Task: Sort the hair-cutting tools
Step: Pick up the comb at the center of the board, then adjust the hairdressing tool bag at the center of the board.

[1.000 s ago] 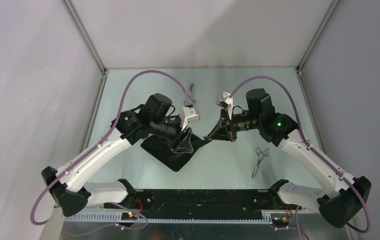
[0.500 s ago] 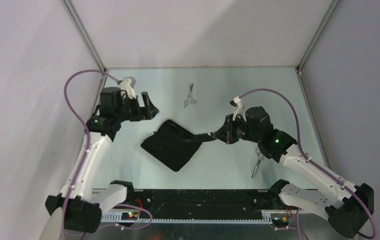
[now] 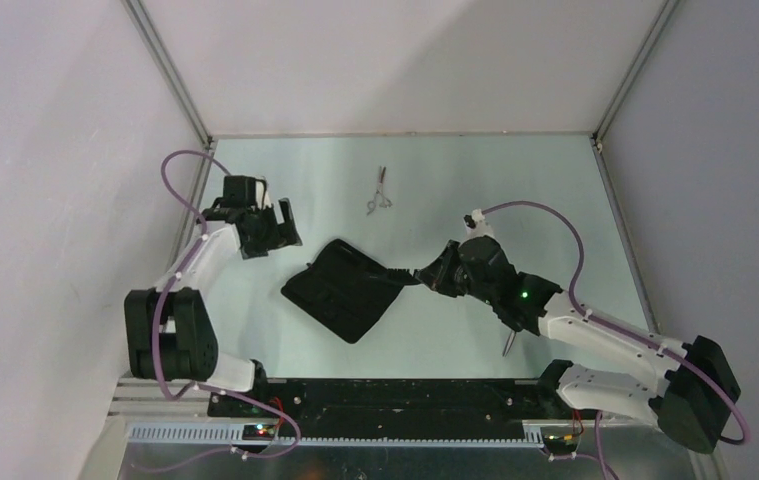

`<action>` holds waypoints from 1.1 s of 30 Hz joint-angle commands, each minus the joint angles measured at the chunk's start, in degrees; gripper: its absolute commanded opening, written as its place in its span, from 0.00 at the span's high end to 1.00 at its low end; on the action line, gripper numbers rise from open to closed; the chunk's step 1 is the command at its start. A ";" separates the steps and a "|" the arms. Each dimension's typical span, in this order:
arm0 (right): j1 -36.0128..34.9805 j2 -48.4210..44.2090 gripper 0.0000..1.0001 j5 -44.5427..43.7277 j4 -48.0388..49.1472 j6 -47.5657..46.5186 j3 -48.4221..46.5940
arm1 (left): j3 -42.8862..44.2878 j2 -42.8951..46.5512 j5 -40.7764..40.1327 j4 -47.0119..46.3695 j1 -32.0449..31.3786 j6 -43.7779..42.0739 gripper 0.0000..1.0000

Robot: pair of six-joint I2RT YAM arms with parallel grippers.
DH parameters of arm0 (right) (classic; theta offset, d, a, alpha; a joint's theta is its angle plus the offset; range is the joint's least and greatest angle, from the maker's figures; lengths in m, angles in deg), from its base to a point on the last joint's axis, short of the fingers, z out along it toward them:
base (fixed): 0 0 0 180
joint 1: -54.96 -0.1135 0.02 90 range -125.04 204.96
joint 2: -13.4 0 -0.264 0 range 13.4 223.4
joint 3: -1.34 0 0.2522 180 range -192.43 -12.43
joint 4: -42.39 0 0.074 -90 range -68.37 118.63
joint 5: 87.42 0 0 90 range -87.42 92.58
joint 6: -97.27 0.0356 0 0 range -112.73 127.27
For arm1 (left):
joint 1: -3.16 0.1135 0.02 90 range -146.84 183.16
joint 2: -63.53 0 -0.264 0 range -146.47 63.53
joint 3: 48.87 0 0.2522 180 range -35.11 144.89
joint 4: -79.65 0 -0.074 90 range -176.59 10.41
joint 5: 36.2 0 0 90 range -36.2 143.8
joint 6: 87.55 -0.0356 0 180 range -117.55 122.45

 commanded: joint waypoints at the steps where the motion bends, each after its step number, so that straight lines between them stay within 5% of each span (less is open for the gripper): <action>1: -1.49 2.11 1.00 -4.03 3.97 5.11 0.36 | -1.46 -2.42 -1.86 0.42 0.16 -1.81 0.07; 7: -1.58 2.66 1.00 -3.87 3.34 4.89 1.12 | -5.22 -5.13 0.96 1.15 -0.70 -0.20 0.11; 15: 4.17 0.48 1.00 2.24 0.34 2.96 2.18 | -13.34 -0.50 2.78 -1.13 -5.06 7.69 0.29; 22: 10.85 -2.78 1.00 10.00 -0.91 0.34 2.79 | -19.91 6.08 4.87 -4.28 -8.51 13.78 0.33; 33: 11.12 0.37 1.00 15.67 0.62 2.41 2.95 | -22.94 10.39 6.57 -5.33 -10.36 16.65 0.34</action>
